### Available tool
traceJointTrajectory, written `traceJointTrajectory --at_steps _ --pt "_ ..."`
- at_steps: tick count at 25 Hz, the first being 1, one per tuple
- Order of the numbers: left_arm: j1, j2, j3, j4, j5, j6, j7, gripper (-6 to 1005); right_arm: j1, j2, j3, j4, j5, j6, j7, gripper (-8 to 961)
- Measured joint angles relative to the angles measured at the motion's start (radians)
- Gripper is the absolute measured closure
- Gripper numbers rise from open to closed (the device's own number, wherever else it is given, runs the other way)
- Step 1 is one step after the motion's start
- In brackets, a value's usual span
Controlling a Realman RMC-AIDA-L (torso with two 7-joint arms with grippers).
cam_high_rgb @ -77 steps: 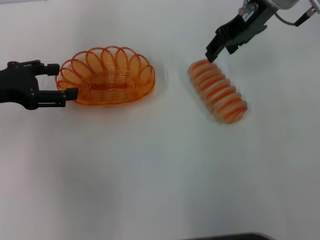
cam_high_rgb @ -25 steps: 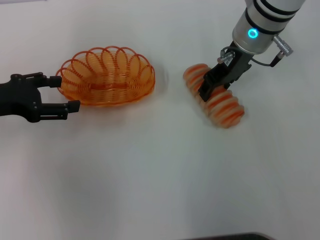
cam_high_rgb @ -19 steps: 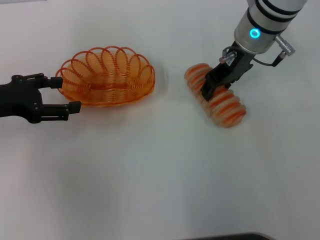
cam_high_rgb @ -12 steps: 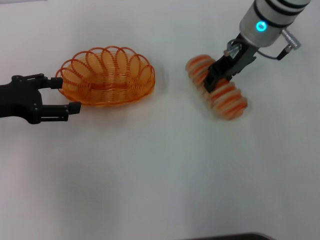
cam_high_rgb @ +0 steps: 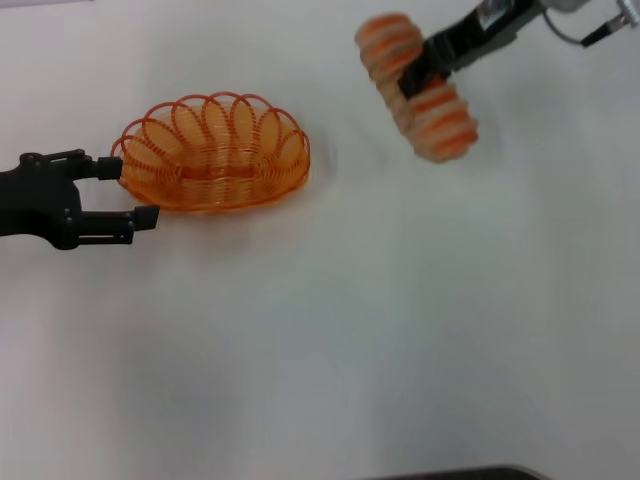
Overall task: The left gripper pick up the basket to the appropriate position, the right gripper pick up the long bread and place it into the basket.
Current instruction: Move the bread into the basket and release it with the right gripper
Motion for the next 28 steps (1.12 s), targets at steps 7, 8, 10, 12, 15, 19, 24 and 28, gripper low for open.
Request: traceJointTrajectory --at_steps 7,8,10,12,15,19,24,28 --pt "0.002 0.001 0.006 0.006 0.022 0.016 -0.005 127 0.006 -0.040 0.108 -0.001 0.171 0.035 -0.272 559" --pt "0.001 0.002 0.007 0.006 0.027 0.020 -0.005 127 0.006 -0.040 0.108 -0.001 0.197 0.049 -0.320 575" --pt "-0.001 0.003 0.009 0.007 0.033 0.029 -0.005 127 0.010 -0.039 0.106 -0.001 0.246 0.073 -0.411 594" --pt "-0.002 0.003 0.011 0.007 0.034 0.037 -0.005 127 0.019 -0.031 0.102 0.003 0.301 0.088 -0.517 603" --pt "-0.003 0.004 0.011 0.007 0.034 0.046 -0.004 127 0.042 -0.014 0.081 0.007 0.360 0.081 -0.674 617" --pt "-0.004 0.003 0.014 0.007 0.044 0.066 -0.003 127 0.083 0.014 -0.010 0.009 0.361 0.058 -0.792 635" --pt "0.003 -0.001 0.021 0.006 0.049 0.070 0.001 126 0.141 0.051 -0.176 0.026 0.297 0.088 -0.874 689" --pt "0.014 -0.004 0.020 0.005 0.049 0.069 0.005 126 0.184 0.054 -0.238 0.088 0.285 0.119 -0.906 712"
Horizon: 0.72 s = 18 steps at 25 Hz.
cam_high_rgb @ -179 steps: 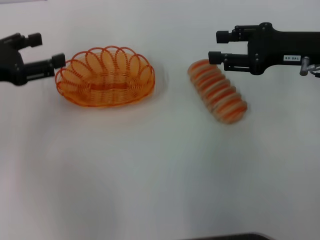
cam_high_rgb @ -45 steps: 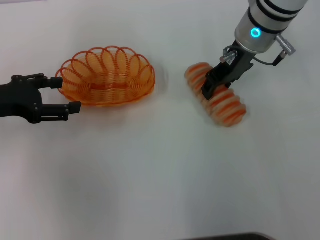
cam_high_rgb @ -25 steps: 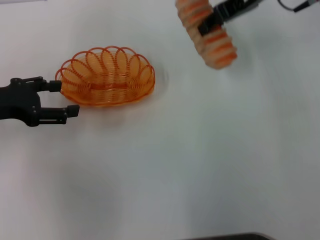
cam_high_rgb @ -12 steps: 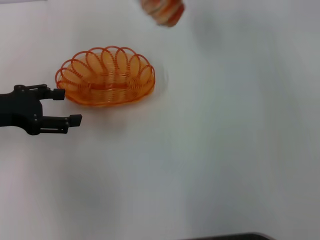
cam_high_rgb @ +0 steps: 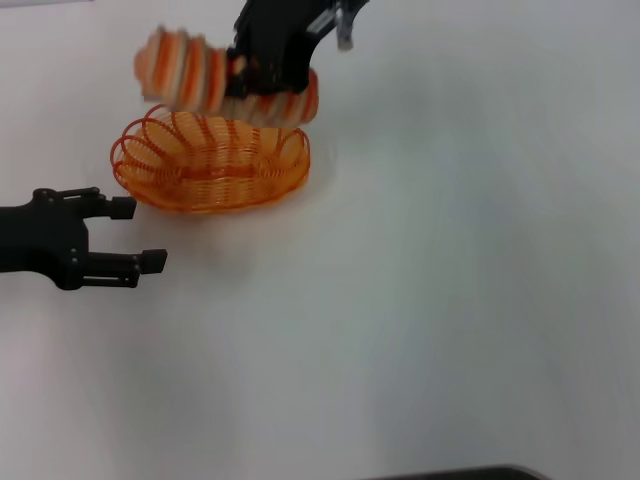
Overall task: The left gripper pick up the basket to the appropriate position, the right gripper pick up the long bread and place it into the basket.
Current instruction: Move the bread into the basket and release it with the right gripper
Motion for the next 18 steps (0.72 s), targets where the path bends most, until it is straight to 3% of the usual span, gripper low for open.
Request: traceJointTrajectory --at_steps 12,18 --pt "0.014 -0.007 0.001 -0.005 -0.007 0.002 0.008 127 0.100 0.011 -0.029 0.245 0.005 0.142 -0.143 744" --pt "0.014 -0.007 -0.004 -0.006 -0.008 0.010 0.004 126 0.107 0.015 -0.036 0.291 0.008 0.170 -0.148 753"
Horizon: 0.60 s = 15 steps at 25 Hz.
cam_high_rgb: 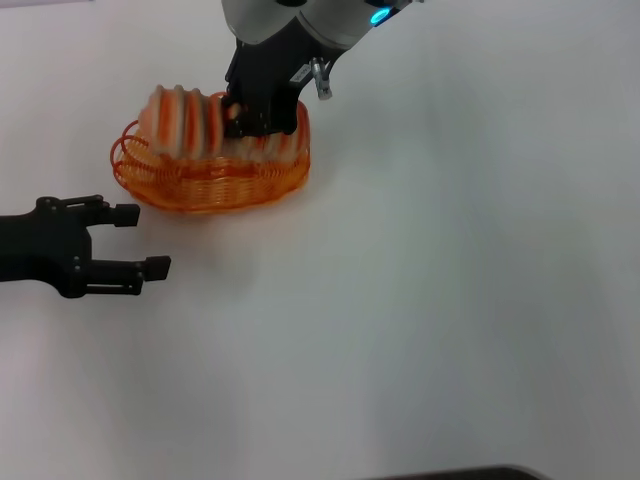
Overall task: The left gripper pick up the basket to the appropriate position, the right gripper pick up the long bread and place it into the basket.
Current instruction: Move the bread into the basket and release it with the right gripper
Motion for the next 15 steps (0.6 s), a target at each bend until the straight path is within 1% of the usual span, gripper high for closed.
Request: traceJointTrajectory --at_steps 3,7,12,15 --pt "0.000 0.000 0.000 0.000 0.000 0.003 0.000 126 0.000 0.001 -0.001 0.009 0.008 0.007 0.000 758" --pt "-0.002 0.000 0.000 0.000 0.000 0.003 -0.001 126 0.000 0.003 -0.006 0.012 0.026 0.013 0.000 710" --pt "-0.003 0.000 0.002 0.000 0.002 0.003 -0.002 126 -0.005 0.003 -0.044 0.014 0.058 0.037 0.000 650" --pt "-0.001 0.000 0.001 0.000 0.002 0.003 -0.002 127 -0.008 0.003 -0.048 0.014 0.063 0.043 0.000 614"
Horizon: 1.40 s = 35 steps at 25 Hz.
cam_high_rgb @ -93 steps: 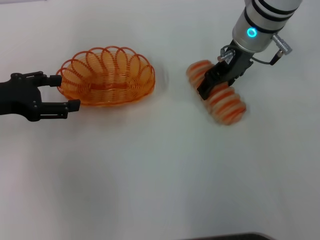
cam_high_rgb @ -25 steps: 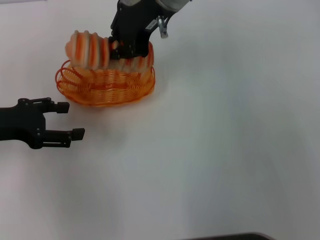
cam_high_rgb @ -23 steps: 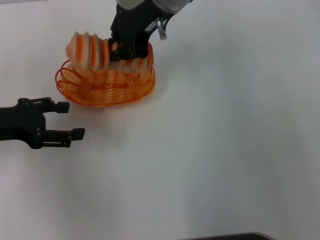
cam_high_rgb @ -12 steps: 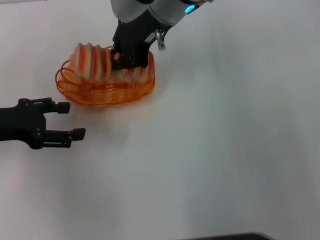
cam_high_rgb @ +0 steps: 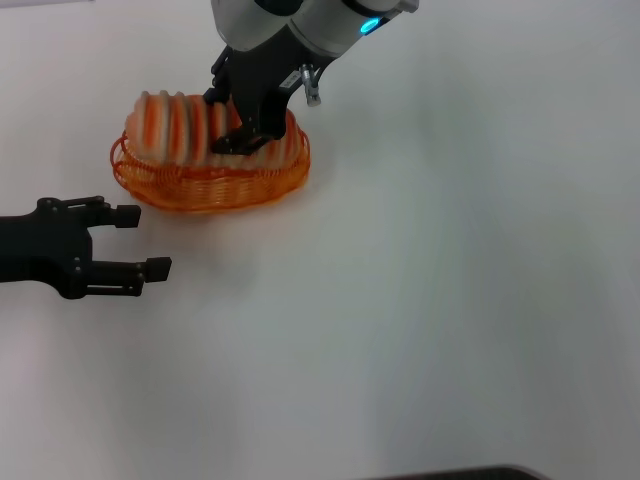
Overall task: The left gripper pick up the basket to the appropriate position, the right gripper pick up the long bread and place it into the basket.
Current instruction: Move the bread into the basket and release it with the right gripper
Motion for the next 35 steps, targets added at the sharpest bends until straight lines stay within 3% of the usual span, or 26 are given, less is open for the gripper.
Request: traceJointTrajectory --at_steps 5,13,24,29,35 --pt "0.001 0.000 -0.001 0.000 0.001 0.000 -0.001 127 -0.005 -0.001 -0.001 0.000 0.017 0.004 0.003 419" --pt "0.004 0.000 -0.004 0.002 -0.002 0.000 -0.002 127 -0.029 -0.004 -0.003 -0.019 0.039 -0.007 0.008 423" --pt "-0.001 0.000 -0.004 0.006 -0.005 0.008 -0.013 126 -0.032 -0.005 -0.011 -0.027 0.038 0.000 0.025 274" --pt "0.001 0.000 -0.004 0.007 -0.005 0.012 -0.014 127 -0.038 -0.005 -0.010 -0.034 0.039 0.002 0.023 65" --pt "0.001 0.000 -0.006 0.008 -0.006 0.012 -0.014 127 -0.140 -0.008 -0.004 -0.172 0.102 -0.024 0.031 19"
